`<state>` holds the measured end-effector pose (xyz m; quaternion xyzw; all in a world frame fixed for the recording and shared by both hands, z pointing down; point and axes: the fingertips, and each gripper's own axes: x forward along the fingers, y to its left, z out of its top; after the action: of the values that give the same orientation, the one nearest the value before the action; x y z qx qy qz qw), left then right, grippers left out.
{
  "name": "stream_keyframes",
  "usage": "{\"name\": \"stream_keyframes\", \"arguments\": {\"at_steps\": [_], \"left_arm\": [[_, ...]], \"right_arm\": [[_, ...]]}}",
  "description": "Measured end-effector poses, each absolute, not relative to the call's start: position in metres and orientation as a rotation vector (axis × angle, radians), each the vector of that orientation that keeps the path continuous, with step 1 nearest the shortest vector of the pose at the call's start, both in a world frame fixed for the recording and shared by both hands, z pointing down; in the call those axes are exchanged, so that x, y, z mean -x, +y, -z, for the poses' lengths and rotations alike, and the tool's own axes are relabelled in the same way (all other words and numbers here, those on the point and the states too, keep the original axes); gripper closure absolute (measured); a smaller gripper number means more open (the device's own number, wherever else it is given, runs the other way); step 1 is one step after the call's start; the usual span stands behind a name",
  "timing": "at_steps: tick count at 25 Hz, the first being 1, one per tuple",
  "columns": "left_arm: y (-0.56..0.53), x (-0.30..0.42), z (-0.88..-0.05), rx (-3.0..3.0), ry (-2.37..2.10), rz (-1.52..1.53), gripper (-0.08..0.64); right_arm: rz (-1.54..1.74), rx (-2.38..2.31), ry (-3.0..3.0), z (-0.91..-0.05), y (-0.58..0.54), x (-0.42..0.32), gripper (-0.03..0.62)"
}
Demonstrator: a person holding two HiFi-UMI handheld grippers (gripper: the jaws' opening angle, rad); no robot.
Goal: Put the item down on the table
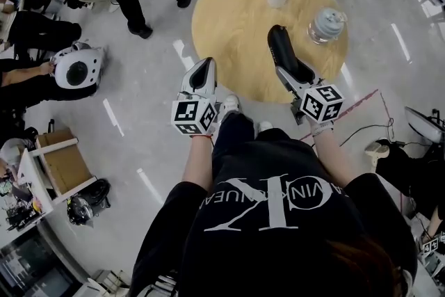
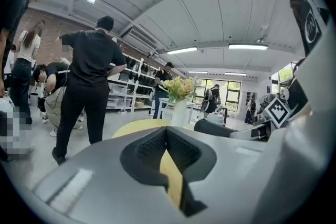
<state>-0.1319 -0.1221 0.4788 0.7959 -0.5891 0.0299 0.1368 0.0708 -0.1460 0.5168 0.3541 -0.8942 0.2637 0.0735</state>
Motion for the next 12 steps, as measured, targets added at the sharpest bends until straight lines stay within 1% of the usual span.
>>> {"name": "stream_keyframes", "arguments": {"at_steps": [12], "left_arm": [[-0.16, 0.145, -0.5, -2.337, -1.572, -0.132, 0.548]], "right_arm": [[-0.87, -1.148, -2.571, -0.546, -0.168, -0.053, 0.324]]}}
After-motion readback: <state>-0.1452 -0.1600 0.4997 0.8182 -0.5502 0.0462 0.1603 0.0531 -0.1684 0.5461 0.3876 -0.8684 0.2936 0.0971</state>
